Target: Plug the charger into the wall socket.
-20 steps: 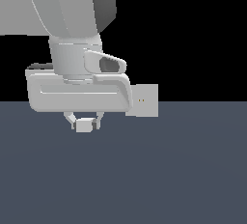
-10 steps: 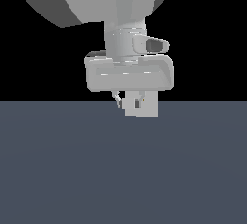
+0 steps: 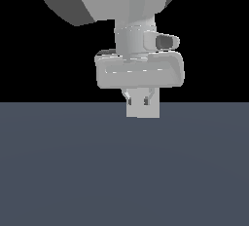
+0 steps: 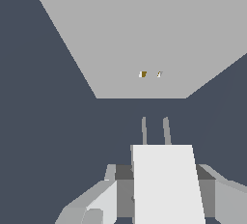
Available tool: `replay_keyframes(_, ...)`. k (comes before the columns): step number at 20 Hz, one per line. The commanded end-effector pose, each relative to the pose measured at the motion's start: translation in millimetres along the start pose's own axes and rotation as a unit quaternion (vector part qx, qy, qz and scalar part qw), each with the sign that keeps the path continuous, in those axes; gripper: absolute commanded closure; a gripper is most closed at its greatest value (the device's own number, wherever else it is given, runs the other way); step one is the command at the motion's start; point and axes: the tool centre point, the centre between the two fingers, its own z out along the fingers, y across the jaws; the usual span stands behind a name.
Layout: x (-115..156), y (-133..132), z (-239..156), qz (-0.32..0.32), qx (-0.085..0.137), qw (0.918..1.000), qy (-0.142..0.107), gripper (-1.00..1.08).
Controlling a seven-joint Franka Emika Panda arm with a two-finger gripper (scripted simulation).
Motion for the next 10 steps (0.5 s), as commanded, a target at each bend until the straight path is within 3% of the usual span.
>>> replay_keyframes(1, 0.7, 0.1, 0.3, 0.0, 0.0, 1.0, 0.0, 1.08)
replay_keyframes(10, 20.7, 0.1, 7.4, 0.0, 0.0, 1.0, 0.0, 1.08)
